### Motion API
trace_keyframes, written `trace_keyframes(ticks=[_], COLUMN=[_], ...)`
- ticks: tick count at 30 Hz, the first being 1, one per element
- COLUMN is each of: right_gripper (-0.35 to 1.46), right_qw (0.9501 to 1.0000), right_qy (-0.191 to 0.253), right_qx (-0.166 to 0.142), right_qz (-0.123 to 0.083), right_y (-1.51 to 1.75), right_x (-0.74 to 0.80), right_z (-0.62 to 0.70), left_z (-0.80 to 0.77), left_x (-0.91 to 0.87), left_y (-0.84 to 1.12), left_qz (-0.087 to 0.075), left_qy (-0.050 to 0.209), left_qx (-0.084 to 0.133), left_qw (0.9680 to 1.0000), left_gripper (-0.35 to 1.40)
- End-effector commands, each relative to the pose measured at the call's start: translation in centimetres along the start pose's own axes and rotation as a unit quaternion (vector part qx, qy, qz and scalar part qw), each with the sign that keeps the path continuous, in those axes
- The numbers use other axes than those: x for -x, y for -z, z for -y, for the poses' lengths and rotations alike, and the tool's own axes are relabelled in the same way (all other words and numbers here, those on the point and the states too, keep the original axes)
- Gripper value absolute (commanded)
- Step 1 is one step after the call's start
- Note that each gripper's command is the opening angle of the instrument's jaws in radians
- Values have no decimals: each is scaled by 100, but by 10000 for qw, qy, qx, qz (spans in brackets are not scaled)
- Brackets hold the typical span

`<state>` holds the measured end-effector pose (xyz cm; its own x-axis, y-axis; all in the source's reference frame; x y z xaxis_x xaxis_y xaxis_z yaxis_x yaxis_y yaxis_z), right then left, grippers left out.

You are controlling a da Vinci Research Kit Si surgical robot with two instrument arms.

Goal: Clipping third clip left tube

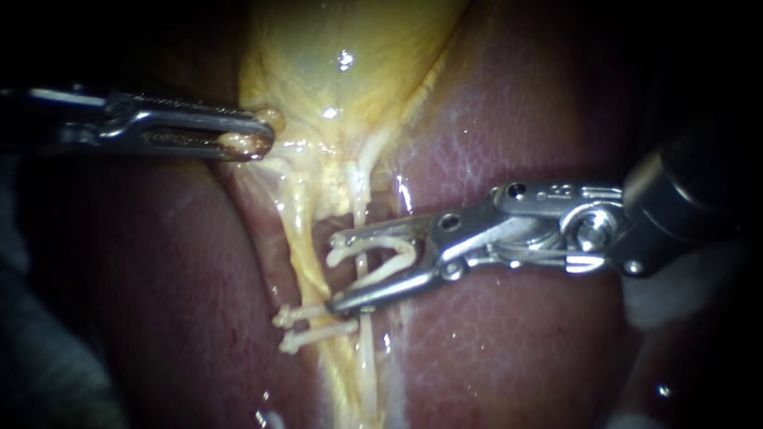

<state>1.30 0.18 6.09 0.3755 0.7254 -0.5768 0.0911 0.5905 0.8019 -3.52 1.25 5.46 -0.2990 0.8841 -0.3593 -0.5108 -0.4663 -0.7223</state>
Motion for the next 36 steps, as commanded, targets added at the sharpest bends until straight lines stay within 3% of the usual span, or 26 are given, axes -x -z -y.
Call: trace_keyframes(ticks=[1, 6, 11, 20, 27, 36], right_gripper=[49, 49, 50, 50, 50, 50], right_qw=[10000, 9998, 9996, 9984, 9971, 9926], right_qy=[-52, -188, -289, -451, -524, -622], right_qx=[-1, 11, -34, -240, -445, -696], right_qz=[1, 0, -58, -224, -312, -779], right_y=[0, -4, -7, -28, -54, -76], right_x=[5, 27, 38, 35, 44, 35], right_z=[-4, -25, -36, -45, -48, -45], left_z=[0, 0, 0, 0, 0, 0], left_x=[0, 0, 0, 0, 0, 0], left_y=[0, 0, 0, 0, 0, -2], left_qz=[-1, -1, -1, -1, -1, -4], left_qy=[0, 0, 0, -1, -1, 0], left_qx=[0, 0, 0, -1, -1, -7], left_qw=[10000, 10000, 10000, 10000, 10000, 10000], left_gripper=[-35, -35, -35, -35, -35, -35])
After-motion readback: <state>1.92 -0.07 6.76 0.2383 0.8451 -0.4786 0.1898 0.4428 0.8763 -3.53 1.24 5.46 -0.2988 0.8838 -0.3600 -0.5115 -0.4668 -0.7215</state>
